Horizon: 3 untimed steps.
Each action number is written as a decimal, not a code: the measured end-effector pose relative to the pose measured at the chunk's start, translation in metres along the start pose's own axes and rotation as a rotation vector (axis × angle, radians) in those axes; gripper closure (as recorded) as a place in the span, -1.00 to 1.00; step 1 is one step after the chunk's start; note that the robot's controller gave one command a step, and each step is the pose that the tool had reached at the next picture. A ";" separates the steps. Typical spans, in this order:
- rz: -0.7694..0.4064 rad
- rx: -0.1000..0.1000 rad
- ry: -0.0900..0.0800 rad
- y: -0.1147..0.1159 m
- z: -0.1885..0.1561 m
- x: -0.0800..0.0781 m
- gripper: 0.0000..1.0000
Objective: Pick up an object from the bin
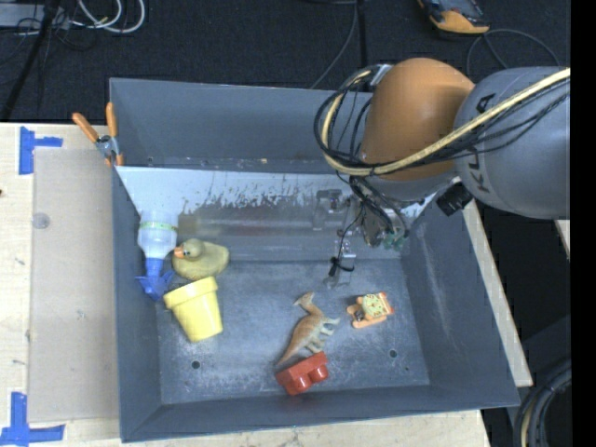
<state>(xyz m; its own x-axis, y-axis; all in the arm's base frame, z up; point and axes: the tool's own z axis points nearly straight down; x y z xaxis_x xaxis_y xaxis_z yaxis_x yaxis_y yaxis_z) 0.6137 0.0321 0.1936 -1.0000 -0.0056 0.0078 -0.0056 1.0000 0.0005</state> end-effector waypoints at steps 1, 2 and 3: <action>0.000 0.000 -0.007 0.000 -0.005 -0.001 -1.00; -0.079 -0.001 -0.013 -0.015 0.017 0.016 -1.00; -0.186 0.002 -0.008 -0.032 0.070 0.031 -1.00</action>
Offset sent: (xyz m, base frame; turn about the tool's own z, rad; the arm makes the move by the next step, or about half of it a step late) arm -0.0478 -0.0489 -0.0588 -0.1877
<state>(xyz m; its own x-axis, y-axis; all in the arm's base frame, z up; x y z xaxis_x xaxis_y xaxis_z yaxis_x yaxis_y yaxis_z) 0.5821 -0.0002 0.1235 -0.9817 -0.1903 -0.0007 -0.1903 0.9817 -0.0010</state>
